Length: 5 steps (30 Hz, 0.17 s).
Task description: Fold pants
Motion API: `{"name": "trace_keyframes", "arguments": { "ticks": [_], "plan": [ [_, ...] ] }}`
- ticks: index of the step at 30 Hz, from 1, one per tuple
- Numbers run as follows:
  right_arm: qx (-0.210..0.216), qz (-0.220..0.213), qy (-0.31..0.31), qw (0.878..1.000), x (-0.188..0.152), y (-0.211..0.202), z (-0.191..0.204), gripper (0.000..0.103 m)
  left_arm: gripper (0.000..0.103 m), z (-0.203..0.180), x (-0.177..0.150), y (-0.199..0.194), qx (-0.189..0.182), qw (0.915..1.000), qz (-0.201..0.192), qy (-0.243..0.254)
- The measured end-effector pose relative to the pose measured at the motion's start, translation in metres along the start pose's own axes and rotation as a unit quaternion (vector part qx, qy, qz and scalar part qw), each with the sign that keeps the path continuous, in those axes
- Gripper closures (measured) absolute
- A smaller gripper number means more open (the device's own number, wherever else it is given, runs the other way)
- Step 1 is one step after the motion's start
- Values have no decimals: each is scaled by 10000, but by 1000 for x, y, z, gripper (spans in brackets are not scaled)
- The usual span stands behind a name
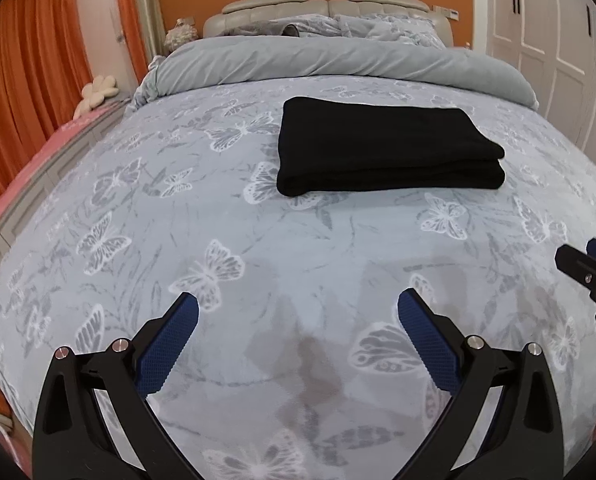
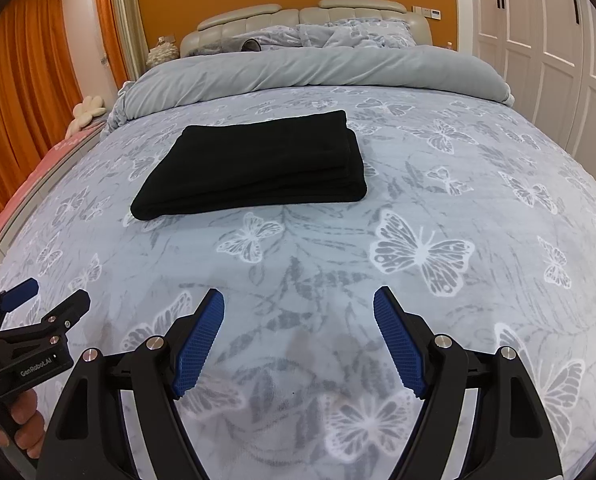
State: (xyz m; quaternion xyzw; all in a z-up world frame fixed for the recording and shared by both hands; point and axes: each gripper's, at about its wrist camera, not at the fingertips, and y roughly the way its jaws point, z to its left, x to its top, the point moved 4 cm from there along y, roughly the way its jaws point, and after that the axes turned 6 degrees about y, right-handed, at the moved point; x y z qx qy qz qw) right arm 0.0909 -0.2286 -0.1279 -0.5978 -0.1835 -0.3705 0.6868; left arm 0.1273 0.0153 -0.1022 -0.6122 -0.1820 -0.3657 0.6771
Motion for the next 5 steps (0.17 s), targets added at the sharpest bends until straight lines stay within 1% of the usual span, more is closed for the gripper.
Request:
{"name": "trace_keyframes", "arguments": {
  "ticks": [1,3,5],
  "plan": [
    [4,4,-8,10000,0,1,0,28,5,-2,1,-2,-39,10000,-53,53],
    [5,7,-14,10000,0,0,-1,28,5,-5,1,-7,17,9998,-171,132],
    [6,13,-22,10000,0,0,0,28,5,-8,0,-8,-25,9997,-183,184]
  ]
}}
